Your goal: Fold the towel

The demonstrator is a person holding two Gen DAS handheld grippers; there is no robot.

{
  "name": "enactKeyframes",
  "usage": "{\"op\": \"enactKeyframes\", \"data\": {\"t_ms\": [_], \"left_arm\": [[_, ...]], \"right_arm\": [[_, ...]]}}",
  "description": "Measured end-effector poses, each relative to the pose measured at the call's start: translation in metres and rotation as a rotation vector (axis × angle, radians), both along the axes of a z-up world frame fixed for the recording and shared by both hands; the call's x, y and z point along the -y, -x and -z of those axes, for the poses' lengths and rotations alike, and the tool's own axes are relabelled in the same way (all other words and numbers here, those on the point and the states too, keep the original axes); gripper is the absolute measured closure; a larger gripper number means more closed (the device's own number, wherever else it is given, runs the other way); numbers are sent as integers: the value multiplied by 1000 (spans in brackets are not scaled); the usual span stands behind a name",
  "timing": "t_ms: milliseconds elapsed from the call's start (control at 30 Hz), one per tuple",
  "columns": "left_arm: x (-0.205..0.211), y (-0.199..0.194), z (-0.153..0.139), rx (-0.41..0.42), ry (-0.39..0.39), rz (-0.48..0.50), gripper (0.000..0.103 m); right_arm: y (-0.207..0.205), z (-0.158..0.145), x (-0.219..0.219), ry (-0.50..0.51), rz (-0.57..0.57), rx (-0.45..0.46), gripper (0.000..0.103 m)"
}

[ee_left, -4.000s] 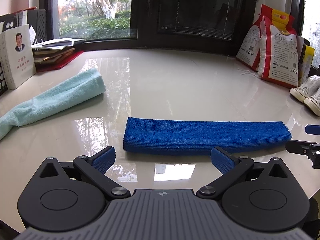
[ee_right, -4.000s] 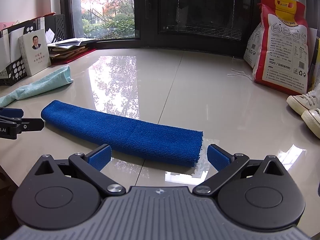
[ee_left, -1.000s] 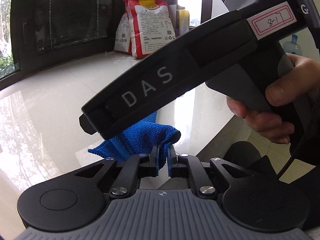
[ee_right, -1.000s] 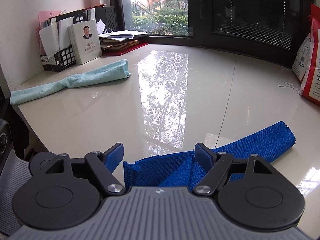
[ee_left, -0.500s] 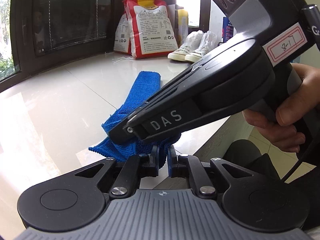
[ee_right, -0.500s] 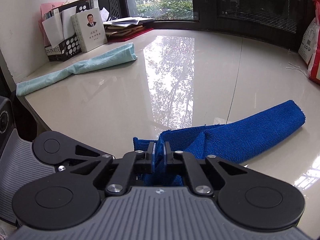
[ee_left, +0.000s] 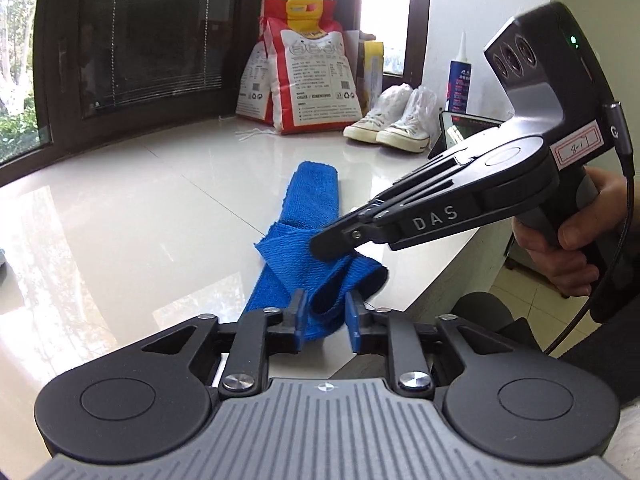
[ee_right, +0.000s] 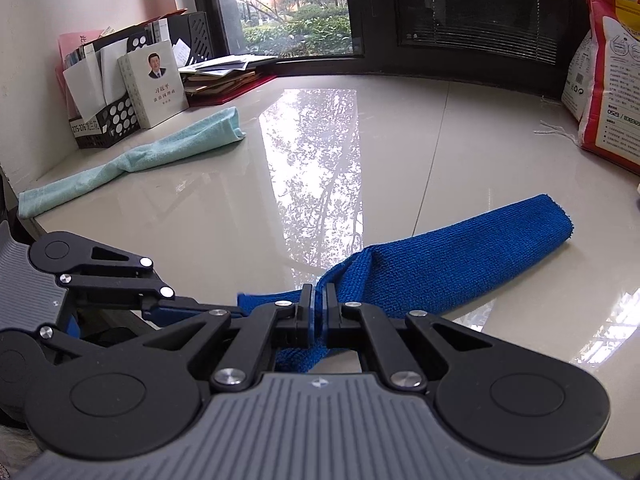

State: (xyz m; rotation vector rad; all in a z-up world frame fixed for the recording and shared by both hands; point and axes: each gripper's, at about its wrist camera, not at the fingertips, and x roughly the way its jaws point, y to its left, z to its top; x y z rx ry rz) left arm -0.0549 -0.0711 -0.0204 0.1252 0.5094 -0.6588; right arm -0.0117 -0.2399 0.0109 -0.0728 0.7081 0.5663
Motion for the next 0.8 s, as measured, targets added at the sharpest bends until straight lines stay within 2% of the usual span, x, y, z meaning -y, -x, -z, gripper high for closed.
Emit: {"op": "enactKeyframes", "data": {"t_ms": [100, 300, 467, 633, 800], "left_arm": [[-3, -3, -1, 14, -11, -13, 75], [-3, -28, 2, -21, -3, -30, 75], [11, -46, -1, -15, -22, 28, 76], [28, -72, 7, -80, -44, 119, 76], [38, -84, 17, -99, -80, 163, 76]], "right_arm": [[2, -1, 8, 4, 24, 5, 100], [9, -2, 24, 12, 66, 7, 100], [15, -2, 37, 12, 109, 7, 100], [22, -1, 50, 16, 152, 4, 100], [35, 1, 68, 36, 231, -3, 100]]}}
